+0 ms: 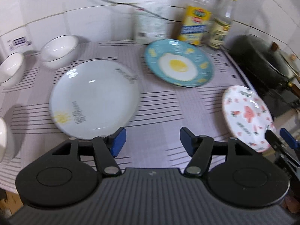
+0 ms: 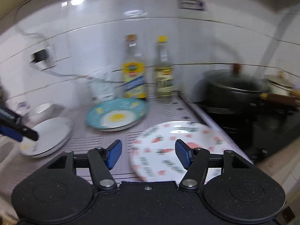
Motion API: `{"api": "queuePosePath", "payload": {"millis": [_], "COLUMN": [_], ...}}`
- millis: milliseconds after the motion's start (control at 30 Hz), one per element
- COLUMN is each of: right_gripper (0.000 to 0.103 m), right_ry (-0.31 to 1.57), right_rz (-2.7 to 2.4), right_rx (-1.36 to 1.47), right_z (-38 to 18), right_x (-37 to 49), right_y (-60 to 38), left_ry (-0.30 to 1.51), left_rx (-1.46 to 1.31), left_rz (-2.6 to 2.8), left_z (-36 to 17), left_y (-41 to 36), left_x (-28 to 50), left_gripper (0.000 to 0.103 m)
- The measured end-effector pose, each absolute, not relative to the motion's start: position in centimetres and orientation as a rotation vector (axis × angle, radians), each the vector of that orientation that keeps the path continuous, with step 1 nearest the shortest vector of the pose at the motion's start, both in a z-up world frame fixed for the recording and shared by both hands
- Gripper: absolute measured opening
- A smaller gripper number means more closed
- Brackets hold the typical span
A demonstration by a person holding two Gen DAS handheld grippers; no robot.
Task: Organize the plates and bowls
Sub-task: 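Move both grippers to the Lovely Bear plate and grip its rim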
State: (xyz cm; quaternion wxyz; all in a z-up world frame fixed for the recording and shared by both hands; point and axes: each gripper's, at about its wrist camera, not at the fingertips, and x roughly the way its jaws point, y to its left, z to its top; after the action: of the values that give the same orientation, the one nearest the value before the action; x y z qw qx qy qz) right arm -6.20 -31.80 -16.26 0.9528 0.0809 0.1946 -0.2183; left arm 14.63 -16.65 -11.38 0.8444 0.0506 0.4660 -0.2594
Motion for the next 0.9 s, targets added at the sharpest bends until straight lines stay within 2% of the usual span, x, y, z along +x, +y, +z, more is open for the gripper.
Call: {"api": "queuePosePath", "payload": {"millis": [267, 600, 800, 833, 867, 900], "right_gripper": [0.068, 0.067, 0.050, 0.042, 0.033, 0.029], "right_ry": [0.430, 0.458, 0.441, 0.448, 0.455, 0.465], "right_rz": [-0.589, -0.719, -0.690, -0.697, -0.703, -0.706], "right_rx": [0.186, 0.317, 0.379, 0.380, 0.383, 0.390], "right_z": [-17.7, -21.8, -22.6, -22.7, -22.8, -23.0], "right_x": [-6.7, -5.7, -5.8, -5.8, -5.8, -5.7], "right_y": [-35.7, -40.7, -41.9, -42.1, -42.3, -42.6], "left_ry": [0.962, 0.999, 1.053, 1.065, 1.066, 1.048], "left_rx": [0.098, 0.031, 0.084, 0.088, 0.092, 0.110], "left_rz": [-0.653, -0.736, -0.775, -0.779, -0.787, -0.784], "left_z": [-12.2, -17.6, -20.3, -20.5, -20.7, -20.7], "left_y": [-22.7, -28.4, -30.8, -31.1, -31.2, -31.4], "left_x": [13.2, 14.3, 15.5, 15.5, 15.5, 15.4], "left_gripper": [0.080, 0.080, 0.076, 0.075, 0.069, 0.061]}}
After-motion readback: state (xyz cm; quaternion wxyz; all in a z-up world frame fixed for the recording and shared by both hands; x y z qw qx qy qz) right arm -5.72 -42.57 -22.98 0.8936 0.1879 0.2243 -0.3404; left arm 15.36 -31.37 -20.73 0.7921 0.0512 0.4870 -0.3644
